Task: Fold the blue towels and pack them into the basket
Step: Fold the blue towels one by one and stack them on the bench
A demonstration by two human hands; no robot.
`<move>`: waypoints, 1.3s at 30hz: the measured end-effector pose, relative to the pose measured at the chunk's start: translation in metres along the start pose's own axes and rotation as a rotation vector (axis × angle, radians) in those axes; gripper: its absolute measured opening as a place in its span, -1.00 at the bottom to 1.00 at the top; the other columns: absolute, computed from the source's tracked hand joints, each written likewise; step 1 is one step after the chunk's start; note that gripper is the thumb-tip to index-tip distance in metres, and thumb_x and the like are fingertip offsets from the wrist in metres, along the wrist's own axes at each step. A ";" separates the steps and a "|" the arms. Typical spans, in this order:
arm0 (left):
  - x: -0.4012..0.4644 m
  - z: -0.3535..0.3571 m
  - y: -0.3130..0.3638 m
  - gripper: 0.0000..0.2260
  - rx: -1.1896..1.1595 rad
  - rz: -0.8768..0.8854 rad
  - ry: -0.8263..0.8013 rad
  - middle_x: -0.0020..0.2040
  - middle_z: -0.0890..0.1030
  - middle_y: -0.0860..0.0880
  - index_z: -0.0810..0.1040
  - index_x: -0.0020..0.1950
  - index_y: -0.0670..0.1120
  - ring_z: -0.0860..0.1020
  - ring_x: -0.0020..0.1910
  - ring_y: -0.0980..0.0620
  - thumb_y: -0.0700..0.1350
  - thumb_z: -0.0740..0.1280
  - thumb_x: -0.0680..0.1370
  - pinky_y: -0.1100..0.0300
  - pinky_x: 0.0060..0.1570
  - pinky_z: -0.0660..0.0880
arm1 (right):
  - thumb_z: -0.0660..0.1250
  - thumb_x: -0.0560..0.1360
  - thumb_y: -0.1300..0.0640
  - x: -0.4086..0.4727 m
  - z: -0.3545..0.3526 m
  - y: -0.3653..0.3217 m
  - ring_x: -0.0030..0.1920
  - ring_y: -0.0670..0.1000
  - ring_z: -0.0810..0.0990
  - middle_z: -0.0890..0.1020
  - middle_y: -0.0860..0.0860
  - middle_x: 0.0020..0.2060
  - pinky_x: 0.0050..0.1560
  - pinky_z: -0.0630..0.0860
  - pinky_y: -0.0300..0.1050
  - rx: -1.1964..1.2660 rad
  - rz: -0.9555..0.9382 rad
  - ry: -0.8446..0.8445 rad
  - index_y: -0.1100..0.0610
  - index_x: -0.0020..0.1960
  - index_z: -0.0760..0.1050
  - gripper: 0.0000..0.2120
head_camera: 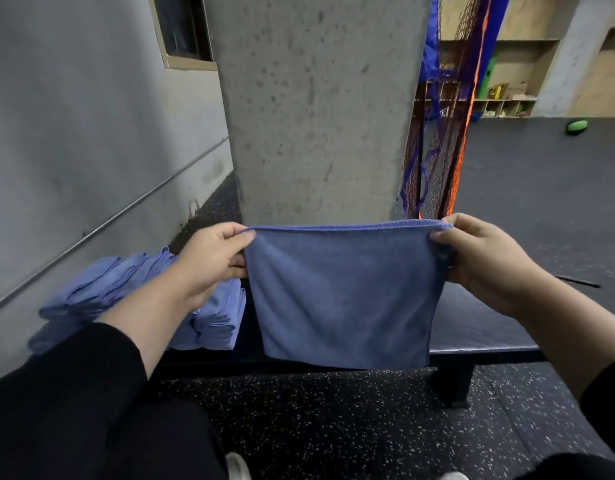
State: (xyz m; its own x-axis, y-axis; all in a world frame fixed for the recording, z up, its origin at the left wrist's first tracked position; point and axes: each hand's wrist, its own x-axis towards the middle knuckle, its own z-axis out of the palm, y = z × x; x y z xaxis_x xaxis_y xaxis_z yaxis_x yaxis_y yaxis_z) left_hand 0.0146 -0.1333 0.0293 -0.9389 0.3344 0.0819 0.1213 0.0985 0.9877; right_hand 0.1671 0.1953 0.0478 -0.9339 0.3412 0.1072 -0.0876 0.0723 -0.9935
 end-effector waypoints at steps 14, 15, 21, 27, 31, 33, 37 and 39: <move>0.172 0.042 -0.060 -0.75 0.307 -0.072 0.131 0.16 0.57 -0.08 0.53 0.31 -0.10 0.54 0.10 -0.09 -0.13 0.21 0.66 0.02 0.14 0.47 | 0.49 0.42 -0.09 0.180 -0.014 0.070 -0.04 0.15 0.62 0.63 0.09 -0.06 0.05 0.58 0.08 -0.509 0.061 0.286 0.09 0.13 0.57 -0.62; 0.182 0.048 -0.068 -0.70 0.487 -0.048 0.163 0.23 0.55 -0.04 0.47 0.40 -0.10 0.54 0.15 -0.09 -0.13 0.20 0.67 0.03 0.16 0.48 | 0.49 0.43 -0.11 0.193 -0.012 0.080 0.06 0.15 0.61 0.62 0.08 0.06 0.13 0.57 0.09 -0.666 0.086 0.315 0.11 0.26 0.50 -0.50; 0.120 0.103 -0.174 -0.59 1.084 0.143 -0.350 0.54 0.37 -0.02 0.35 0.54 -0.02 0.34 0.50 -0.08 0.02 0.16 0.70 0.04 0.43 0.30 | 0.32 0.59 -0.06 0.148 0.034 0.197 0.20 0.14 0.57 0.58 0.10 0.22 0.11 0.42 -0.08 -1.036 0.051 -0.064 0.11 0.29 0.49 -0.64; 0.106 0.095 -0.218 -0.41 1.280 -0.018 -0.731 0.64 -0.25 0.10 -0.15 0.66 0.12 -0.25 0.61 0.09 0.20 0.02 0.70 -0.09 0.59 -0.16 | 0.07 0.67 -0.17 0.092 0.030 0.275 0.63 0.02 -0.08 -0.05 -0.03 0.63 0.59 -0.09 0.02 -1.324 0.022 -0.387 0.04 0.64 0.02 -0.38; 0.106 0.090 -0.214 -0.40 1.305 0.000 -0.723 0.65 -0.22 0.08 -0.12 0.66 0.12 -0.24 0.62 0.09 0.22 0.04 0.69 -0.14 0.58 -0.18 | 0.18 0.59 -0.27 0.089 0.006 0.272 0.61 -0.05 0.04 0.11 -0.09 0.61 0.59 -0.03 -0.08 -1.205 -0.136 -0.482 0.00 0.53 0.28 -0.40; 0.105 0.089 -0.214 -0.45 1.335 0.096 -0.651 0.67 -0.05 0.04 0.08 0.65 0.10 -0.09 0.63 0.08 0.21 0.06 0.69 -0.11 0.59 -0.14 | 0.35 0.54 -0.19 0.089 -0.010 0.269 0.52 -0.03 0.30 0.33 -0.06 0.52 0.50 0.13 -0.22 -1.156 -0.204 -0.526 0.02 0.36 0.47 -0.53; 0.096 0.098 -0.214 -0.58 1.347 0.374 -0.564 0.39 0.49 0.09 0.57 0.19 0.08 0.40 0.40 0.06 0.30 0.07 0.63 0.04 0.39 0.25 | 0.46 0.51 0.11 0.093 -0.016 0.265 0.07 0.06 0.61 0.59 -0.02 0.16 0.11 0.52 -0.14 -1.190 -0.429 -0.424 0.08 0.07 0.61 -0.85; 0.088 0.109 -0.209 -0.47 1.343 0.388 -0.602 0.23 0.52 0.12 0.56 0.19 0.08 0.45 0.27 0.03 0.38 0.00 0.56 0.03 0.29 0.36 | 0.38 0.53 0.11 0.092 -0.008 0.266 -0.01 0.08 0.59 0.59 -0.04 0.04 -0.06 0.56 -0.01 -1.264 -0.462 -0.382 0.09 0.00 0.57 -0.93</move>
State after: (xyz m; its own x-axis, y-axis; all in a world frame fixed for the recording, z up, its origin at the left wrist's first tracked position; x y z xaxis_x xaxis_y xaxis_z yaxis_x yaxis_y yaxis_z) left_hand -0.0580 -0.0224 -0.1846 -0.5540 0.8273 -0.0926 0.8279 0.5592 0.0428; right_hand 0.0605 0.2530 -0.2061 -0.9601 -0.2038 0.1917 -0.2329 0.9618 -0.1438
